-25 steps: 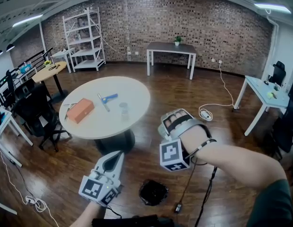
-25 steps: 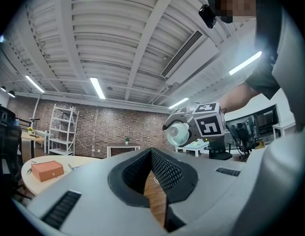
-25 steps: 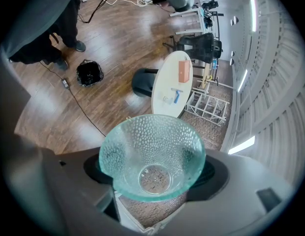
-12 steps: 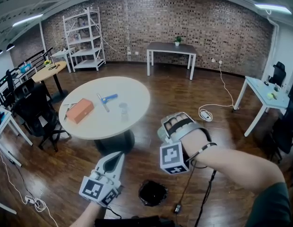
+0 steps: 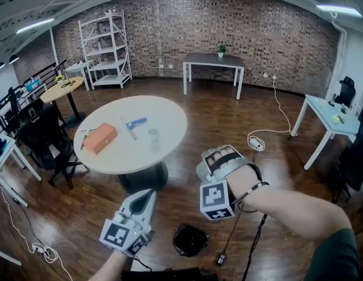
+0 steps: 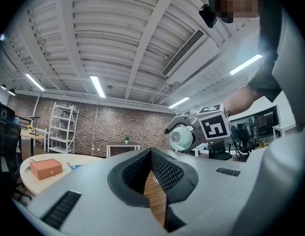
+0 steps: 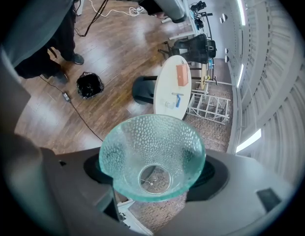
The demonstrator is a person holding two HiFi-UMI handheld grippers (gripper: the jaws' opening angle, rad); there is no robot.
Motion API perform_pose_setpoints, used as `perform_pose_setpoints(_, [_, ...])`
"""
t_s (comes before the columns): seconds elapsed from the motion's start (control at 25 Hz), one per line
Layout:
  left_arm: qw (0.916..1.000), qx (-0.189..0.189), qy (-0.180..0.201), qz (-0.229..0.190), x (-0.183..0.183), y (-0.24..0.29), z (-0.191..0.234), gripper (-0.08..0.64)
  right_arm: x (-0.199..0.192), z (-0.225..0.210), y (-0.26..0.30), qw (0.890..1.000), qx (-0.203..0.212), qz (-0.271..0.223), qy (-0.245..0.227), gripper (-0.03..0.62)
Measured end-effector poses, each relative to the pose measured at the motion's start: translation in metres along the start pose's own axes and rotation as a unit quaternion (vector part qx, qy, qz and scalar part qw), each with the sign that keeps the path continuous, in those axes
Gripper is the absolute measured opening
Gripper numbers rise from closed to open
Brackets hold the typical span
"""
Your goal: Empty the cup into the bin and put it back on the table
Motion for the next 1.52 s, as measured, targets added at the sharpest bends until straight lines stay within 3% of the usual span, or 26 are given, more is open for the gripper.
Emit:
perform_pose_setpoints(0.28, [0.9999,-0.007,0.005,-0.006,0.002,0.003,-0.001,0.005,-0.007,0.003,0.0,1.0,0.004,-0.001,0.021,0.399])
perform_pose_setpoints(0.4, [0.9999,-0.01,0.004,-0.008,0.002,0.006,-0.003,0.005,-0.006,-0.001,-0.006,0.997,0.014,-0.019,0.069,0.399])
perform_pose_setpoints(0.48, [0.9999,-0.011,0.003,-0.009,0.004,0.006,-0.005,0.005,-0.003,-0.002,-0.012,0.99,0.036,-0.044,0.13,0.399])
perform_pose_setpoints(0.56, [0.9999,-0.011,0.002,-0.01,0.005,0.004,-0.006,0.005,0.0,0.001,-0.016,0.972,0.073,-0.076,0.211,0.399])
perform_pose_setpoints(0.64, [0.9999,-0.011,0.0,-0.008,0.003,0.002,-0.005,0.005,-0.001,0.01,-0.014,0.946,0.116,-0.099,0.284,0.399])
perform_pose_setpoints(0.76, [1.0,-0.008,-0.004,-0.005,0.001,-0.001,-0.001,0.005,0.003,0.015,-0.013,0.913,0.146,-0.129,0.358,0.399])
perform_pose_setpoints(0.88, [0.9999,-0.002,0.004,-0.012,0.0,-0.004,0.006,0.005,0.007,0.014,-0.014,0.889,0.152,-0.157,0.403,0.399])
perform_pose_setpoints(1.12, [0.9999,-0.004,-0.01,-0.004,0.001,-0.009,0.013,0.005,0.023,0.006,-0.024,0.822,0.176,-0.219,0.495,0.399])
perform_pose_setpoints(1.4, [0.9999,-0.002,-0.005,-0.015,-0.004,-0.019,0.038,0.005,0.033,0.004,-0.019,0.769,0.169,-0.244,0.566,0.397])
perform_pose_setpoints(1.52, [0.9998,-0.007,-0.006,-0.017,-0.002,-0.023,0.048,0.005,0.044,0.0,-0.018,0.753,0.17,-0.251,0.584,0.397])
Point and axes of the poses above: the fingertips, and each gripper's own axes: y forward along the fingers, z to its left, x out of its top, the point moved 2 cm from there along -y, backward along the fingers, and after that the axes turned 7 degrees about -x, right-handed, at the moved point
